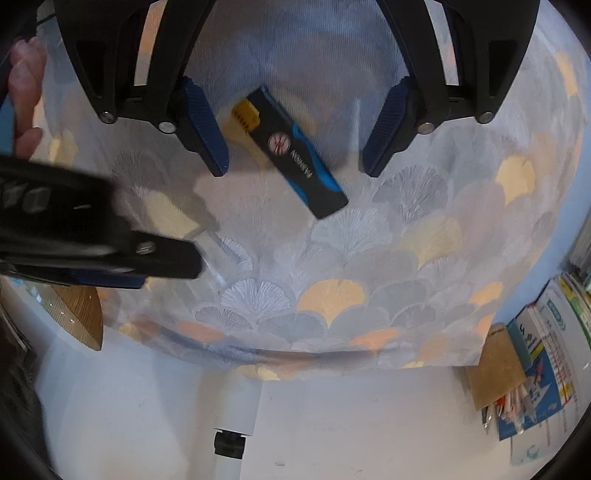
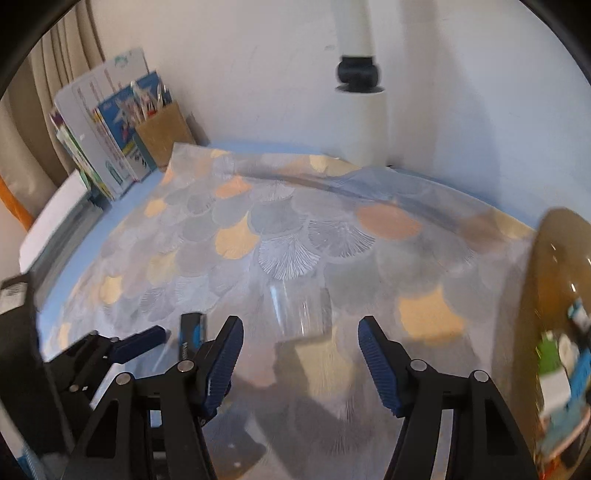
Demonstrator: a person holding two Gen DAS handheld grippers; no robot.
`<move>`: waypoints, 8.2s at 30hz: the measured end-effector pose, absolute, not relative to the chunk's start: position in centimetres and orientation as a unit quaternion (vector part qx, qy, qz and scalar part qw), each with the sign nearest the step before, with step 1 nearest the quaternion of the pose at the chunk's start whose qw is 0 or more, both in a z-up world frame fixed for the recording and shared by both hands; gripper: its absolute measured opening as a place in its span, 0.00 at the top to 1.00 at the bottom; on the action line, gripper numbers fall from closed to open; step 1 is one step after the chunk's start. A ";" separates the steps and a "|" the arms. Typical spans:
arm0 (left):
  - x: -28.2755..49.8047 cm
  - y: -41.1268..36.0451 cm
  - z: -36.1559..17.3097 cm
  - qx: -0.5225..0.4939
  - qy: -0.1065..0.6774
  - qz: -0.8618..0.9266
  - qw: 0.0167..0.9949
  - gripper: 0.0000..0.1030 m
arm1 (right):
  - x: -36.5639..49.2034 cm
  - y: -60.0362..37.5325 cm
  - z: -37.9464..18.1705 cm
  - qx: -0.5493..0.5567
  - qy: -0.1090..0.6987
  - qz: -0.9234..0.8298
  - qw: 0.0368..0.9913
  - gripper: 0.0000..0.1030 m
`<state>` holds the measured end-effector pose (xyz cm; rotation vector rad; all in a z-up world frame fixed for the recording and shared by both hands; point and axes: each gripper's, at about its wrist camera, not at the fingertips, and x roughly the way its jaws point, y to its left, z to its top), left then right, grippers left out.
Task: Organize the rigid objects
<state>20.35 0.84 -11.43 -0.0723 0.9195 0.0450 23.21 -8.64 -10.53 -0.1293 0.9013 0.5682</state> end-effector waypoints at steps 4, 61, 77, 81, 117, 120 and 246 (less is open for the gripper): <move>20.3 0.8 -11.4 -0.023 0.436 0.031 0.899 0.45 | 24.1 -7.4 -11.6 -0.078 0.432 0.277 0.855 0.42; 13.4 -5.3 -7.4 -0.016 0.376 -0.056 0.925 0.80 | 5.0 -20.7 -8.5 -0.125 0.384 0.198 0.893 0.65; 25.8 -19.2 2.5 -0.008 0.320 -0.143 0.936 0.80 | 15.2 -32.5 2.5 -0.078 0.312 0.051 0.945 0.65; 26.6 -21.1 0.5 -0.001 0.337 -0.154 0.929 0.80 | 17.6 -33.1 0.1 -0.068 0.340 0.065 0.936 0.65; 10.3 0.3 -9.4 -0.026 0.346 0.000 0.938 0.22 | 5.5 -17.2 -11.7 -0.016 0.330 0.118 0.936 0.06; 9.9 0.1 -9.2 -0.022 0.331 0.010 0.943 0.21 | 6.1 -17.7 -12.5 -0.004 0.344 0.110 0.933 0.06; 11.0 0.0 -10.4 -0.007 0.373 0.051 0.926 0.15 | 7.6 -17.9 -14.1 -0.016 0.398 0.086 0.913 0.06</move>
